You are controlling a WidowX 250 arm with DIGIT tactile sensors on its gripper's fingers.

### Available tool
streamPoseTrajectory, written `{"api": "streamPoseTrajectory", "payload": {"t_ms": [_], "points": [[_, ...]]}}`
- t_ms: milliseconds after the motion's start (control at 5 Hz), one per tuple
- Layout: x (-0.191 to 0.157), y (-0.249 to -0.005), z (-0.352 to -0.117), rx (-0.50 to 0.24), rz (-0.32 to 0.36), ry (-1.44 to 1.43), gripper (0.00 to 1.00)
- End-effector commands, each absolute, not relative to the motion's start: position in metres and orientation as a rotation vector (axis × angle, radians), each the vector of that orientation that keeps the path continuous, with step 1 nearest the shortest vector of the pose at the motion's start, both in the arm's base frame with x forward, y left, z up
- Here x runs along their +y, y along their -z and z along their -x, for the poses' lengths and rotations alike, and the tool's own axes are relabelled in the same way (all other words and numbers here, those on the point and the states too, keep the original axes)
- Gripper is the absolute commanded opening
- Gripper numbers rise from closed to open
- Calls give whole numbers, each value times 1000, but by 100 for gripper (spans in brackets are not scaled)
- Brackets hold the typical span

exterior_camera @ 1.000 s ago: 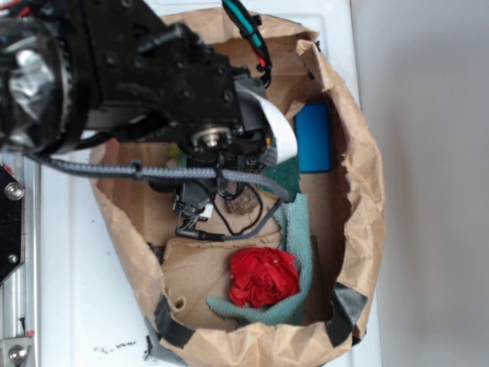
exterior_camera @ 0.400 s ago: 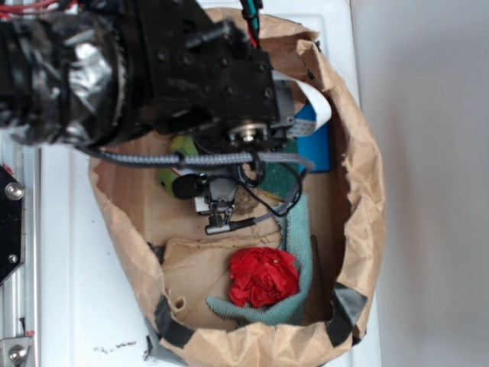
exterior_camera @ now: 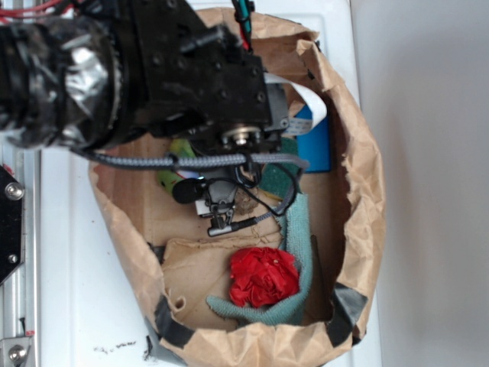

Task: Grab the green animal.

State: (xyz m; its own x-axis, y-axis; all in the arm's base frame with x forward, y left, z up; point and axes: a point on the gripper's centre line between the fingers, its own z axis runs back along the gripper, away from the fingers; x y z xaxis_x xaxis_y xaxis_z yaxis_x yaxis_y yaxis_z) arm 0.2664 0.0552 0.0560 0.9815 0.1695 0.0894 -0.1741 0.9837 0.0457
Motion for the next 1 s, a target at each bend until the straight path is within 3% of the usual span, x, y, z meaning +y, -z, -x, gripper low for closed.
{"api": "streamPoseTrajectory", "payload": {"t_ms": [0,400,600,800], "points": [[35,-46,-268,-163,-66,-137,100],[19,-28,-247,-163,-112,-87,100],[18,-27,-229,-179,-114,-88,0],[24,-34,-258,-200,-109,-87,0]]}}
